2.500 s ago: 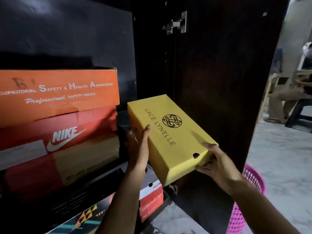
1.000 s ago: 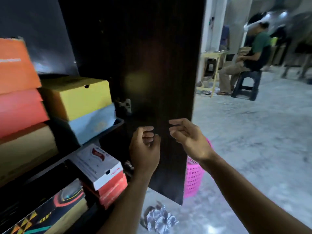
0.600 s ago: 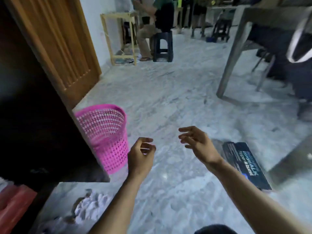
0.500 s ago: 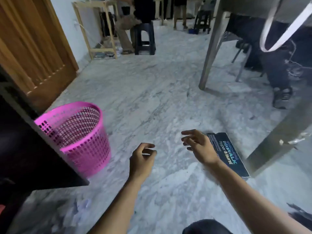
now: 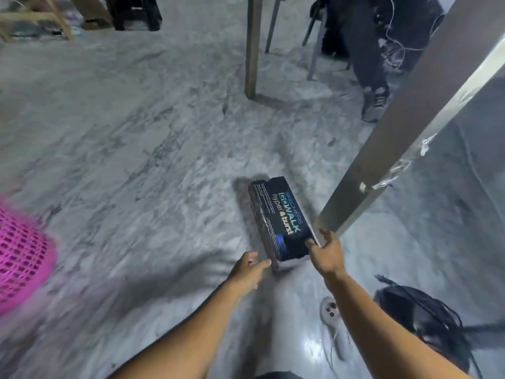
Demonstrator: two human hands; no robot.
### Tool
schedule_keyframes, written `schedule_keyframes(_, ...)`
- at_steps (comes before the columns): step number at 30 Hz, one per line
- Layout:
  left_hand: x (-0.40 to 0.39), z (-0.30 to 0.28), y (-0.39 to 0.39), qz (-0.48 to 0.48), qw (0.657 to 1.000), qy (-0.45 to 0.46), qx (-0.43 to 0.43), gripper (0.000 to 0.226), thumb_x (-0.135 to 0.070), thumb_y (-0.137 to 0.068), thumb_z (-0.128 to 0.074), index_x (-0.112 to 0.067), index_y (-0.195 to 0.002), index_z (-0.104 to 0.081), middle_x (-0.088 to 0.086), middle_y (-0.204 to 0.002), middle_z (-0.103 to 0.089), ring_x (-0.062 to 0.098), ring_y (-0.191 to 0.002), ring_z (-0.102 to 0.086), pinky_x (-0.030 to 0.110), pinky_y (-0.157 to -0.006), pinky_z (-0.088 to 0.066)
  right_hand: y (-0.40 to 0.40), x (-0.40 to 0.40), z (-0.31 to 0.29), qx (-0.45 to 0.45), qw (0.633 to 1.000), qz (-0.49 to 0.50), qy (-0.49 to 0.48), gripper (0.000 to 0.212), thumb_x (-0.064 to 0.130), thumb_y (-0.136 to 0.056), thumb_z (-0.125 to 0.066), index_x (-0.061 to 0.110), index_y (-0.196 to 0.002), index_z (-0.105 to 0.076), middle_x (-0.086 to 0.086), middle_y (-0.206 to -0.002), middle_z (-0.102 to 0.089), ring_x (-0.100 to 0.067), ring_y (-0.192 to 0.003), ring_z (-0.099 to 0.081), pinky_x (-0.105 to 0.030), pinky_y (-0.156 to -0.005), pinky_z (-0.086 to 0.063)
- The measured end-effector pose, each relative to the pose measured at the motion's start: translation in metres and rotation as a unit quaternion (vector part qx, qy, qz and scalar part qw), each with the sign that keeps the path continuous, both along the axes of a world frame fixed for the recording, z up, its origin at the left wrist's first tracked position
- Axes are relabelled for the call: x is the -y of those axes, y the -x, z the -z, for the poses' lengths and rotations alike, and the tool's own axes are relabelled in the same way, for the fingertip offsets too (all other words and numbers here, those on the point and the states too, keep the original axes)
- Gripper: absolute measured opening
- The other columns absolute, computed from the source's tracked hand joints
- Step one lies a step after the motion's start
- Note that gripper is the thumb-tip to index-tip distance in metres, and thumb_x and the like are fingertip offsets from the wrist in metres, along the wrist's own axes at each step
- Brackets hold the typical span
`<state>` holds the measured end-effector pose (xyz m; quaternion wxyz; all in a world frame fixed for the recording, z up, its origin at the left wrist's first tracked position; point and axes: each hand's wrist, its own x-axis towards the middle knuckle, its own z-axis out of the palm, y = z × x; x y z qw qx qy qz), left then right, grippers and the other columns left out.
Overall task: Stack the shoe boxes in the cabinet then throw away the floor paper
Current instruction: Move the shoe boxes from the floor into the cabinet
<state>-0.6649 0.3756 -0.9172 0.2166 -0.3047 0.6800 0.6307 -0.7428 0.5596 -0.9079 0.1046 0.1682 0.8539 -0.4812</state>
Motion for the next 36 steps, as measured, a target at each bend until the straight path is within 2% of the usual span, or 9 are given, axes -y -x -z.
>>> schedule_keyframes(4, -0.014, 0.026, 0.02, 0.014, 0.999, -0.018, 0.028, 0.079, -0.051, -0.098, -0.06, -0.029, -0.163, -0.021, 0.003, -0.161, -0.04, 0.027, -0.133, -0.055, 0.03, -0.083, -0.052, 0.0, -0.005, 0.025, 0.05, 0.998, -0.012, 0.042, 0.041, 0.014, -0.094, -0.068, 0.014, -0.135, -0.063, -0.003, -0.124, -0.073, -0.026, -0.117, -0.067, -0.04, -0.105, -0.051)
schedule_keyframes(8, -0.02, 0.044, 0.019, 0.059, 0.998, -0.002, 0.006, 0.086, -0.081, -0.077, -0.051, -0.057, -0.153, -0.021, -0.009, -0.15, -0.049, 0.024, -0.134, -0.052, 0.043, -0.11, -0.046, -0.008, 0.0, 0.04, 0.086, 0.994, 0.01, 0.063, 0.043, 0.023, -0.094, -0.069, 0.016, -0.137, -0.063, -0.004, -0.126, -0.071, -0.024, -0.118, -0.068, -0.035, -0.104, -0.05)
schedule_keyframes(10, -0.02, 0.047, 0.012, 0.013, 0.999, -0.01, -0.03, 0.077, -0.078, -0.082, -0.055, -0.054, -0.151, -0.028, -0.019, -0.142, -0.052, 0.016, -0.125, -0.053, 0.043, -0.109, -0.045, -0.017, 0.004, 0.037, 0.083, 0.994, 0.016, 0.064, 0.028, 0.025, -0.094, -0.07, 0.014, -0.119, -0.068, -0.002, -0.109, -0.075, -0.022, -0.106, -0.07, -0.031, -0.091, -0.049)
schedule_keyframes(13, -0.012, 0.05, 0.001, -0.108, 0.993, -0.026, -0.048, 0.043, -0.067, -0.091, -0.059, -0.052, -0.129, -0.044, -0.007, -0.131, -0.063, 0.021, -0.109, -0.061, 0.043, -0.101, -0.052, -0.031, 0.013, 0.028, 0.063, 0.994, 0.028, 0.09, 0.015, 0.024, -0.094, -0.07, 0.009, -0.095, -0.069, 0.002, -0.09, -0.074, -0.017, -0.089, -0.068, -0.026, -0.077, -0.048)
schedule_keyframes(17, 0.01, 0.045, -0.018, -0.193, 0.975, -0.092, -0.058, 0.027, -0.051, -0.097, -0.061, -0.041, -0.12, -0.052, -0.005, -0.126, -0.068, 0.023, -0.111, -0.07, 0.036, -0.087, -0.058, -0.034, 0.024, 0.018, 0.054, 0.992, -0.011, 0.115, 0.026, 0.03, -0.095, -0.071, 0.012, -0.077, -0.066, -0.002, -0.085, -0.075, -0.023, -0.09, -0.072, -0.03, -0.079, -0.052)
schedule_keyframes(21, 0.034, 0.033, -0.053, -0.209, 0.968, -0.11, -0.088, 0.023, -0.036, -0.101, -0.059, -0.03, -0.123, -0.056, 0.011, -0.131, -0.067, 0.029, -0.115, -0.069, 0.036, -0.089, -0.06, -0.015, 0.045, 0.003, 0.064, 0.985, -0.016, 0.162, 0.04, 0.05, -0.093, -0.071, 0.016, -0.11, -0.061, 0.001, -0.106, -0.071, -0.021, -0.101, -0.069, -0.044, -0.095, -0.056)
schedule_keyframes(26, 0.072, -0.005, -0.104, -0.217, 0.959, -0.095, -0.158, 0.035, -0.031, -0.093, -0.07, -0.03, -0.126, -0.059, 0.015, -0.121, -0.072, 0.026, -0.083, -0.07, 0.031, -0.075, -0.061, 0.005, 0.092, -0.043, 0.135, 0.954, -0.084, 0.252, 0.077, 0.056, -0.097, -0.062, 0.029, -0.156, -0.021, 0.005, -0.112, -0.067, -0.02, -0.103, -0.066, -0.048, -0.094, -0.049)
schedule_keyframes(32, 0.135, -0.047, -0.157, -0.248, 0.949, -0.043, -0.192, 0.059, -0.06, -0.067, -0.069, -0.048, -0.124, -0.059, -0.003, -0.124, -0.073, 0.022, -0.099, -0.072, 0.051, -0.102, -0.052, -0.011, 0.173, -0.099, 0.071, 0.927, -0.217, 0.297, 0.074, 0.052, -0.092, -0.071, 0.029, -0.149, -0.03, 0.005, -0.099, -0.075, -0.014, -0.085, -0.073, -0.039, -0.079, -0.053)
schedule_keyframes(36, 0.186, -0.094, -0.184, -0.306, 0.919, -0.036, -0.247, 0.065, -0.067, -0.068, -0.065, -0.045, -0.129, -0.062, 0.002, -0.132, -0.07, 0.02, -0.114, -0.068, 0.051, -0.101, -0.049, -0.038, 0.227, -0.139, 0.045, 0.889, -0.339, 0.305, 0.082, 0.06, -0.079, -0.07, 0.034, -0.149, -0.036, 0.006, -0.104, -0.081, -0.015, -0.096, -0.077, -0.058, -0.101, -0.054)
